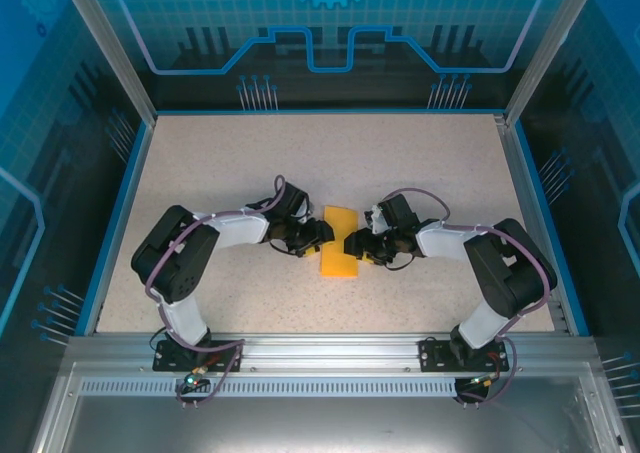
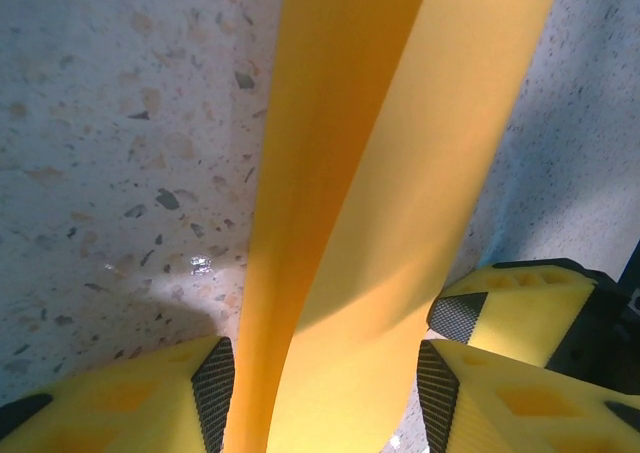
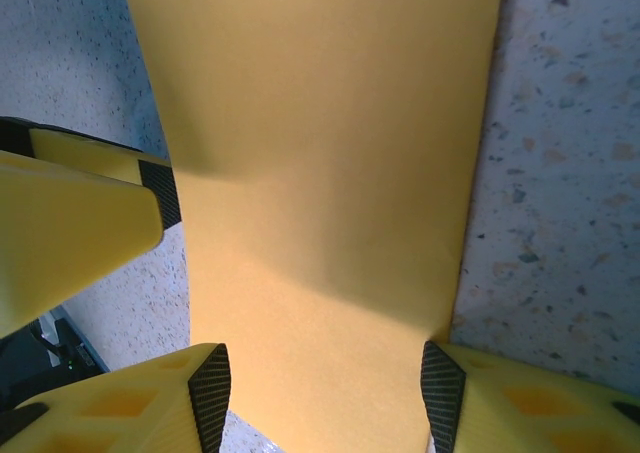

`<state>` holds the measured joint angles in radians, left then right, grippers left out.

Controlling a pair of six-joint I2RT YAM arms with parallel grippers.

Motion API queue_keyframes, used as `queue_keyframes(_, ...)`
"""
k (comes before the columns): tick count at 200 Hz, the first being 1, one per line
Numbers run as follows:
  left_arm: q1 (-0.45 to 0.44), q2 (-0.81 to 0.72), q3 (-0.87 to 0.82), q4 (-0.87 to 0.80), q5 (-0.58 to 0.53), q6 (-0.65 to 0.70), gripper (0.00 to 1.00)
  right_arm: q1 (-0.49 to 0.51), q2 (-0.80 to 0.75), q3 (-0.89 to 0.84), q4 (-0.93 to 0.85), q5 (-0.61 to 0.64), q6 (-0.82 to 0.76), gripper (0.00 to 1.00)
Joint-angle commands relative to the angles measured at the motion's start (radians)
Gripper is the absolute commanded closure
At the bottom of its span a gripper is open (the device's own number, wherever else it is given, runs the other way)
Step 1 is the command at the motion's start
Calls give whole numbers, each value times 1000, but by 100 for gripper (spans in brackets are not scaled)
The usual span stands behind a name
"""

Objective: Fold a paper plane with a square sheet of paper (pick it up from the middle)
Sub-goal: Fold the triangle a second time at the center of the table.

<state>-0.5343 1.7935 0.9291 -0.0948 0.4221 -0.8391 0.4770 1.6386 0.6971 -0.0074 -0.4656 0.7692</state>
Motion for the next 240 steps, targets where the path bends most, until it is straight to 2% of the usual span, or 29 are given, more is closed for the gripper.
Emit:
queue_keyframes(1,-10,23,31,21,48,-11,45,-19,36,-34,-21,37,1,43)
queue_keyframes(89,-15,19,27,66,68,-30,56,-20,30,-37,7,15,6,43)
queue_keyframes(144,-13,15,34,73,58,-43,71,-13,-141,-22,-29,39,-107,33)
queue_keyframes(161,-13,9,35,65,45,-41,76,24,-209,-10,-90,111,-179,27)
queue_keyframes(183,-13,10,37,61,46,-41,79,124,-286,5,-161,245,-275,23)
queue_keyframes(202,-13,9,42,60,47,-40,81,228,-308,24,-218,417,-344,24)
queue_keyframes(240,-13,13,54,49,47,-41,81,450,-263,14,-190,677,-488,25)
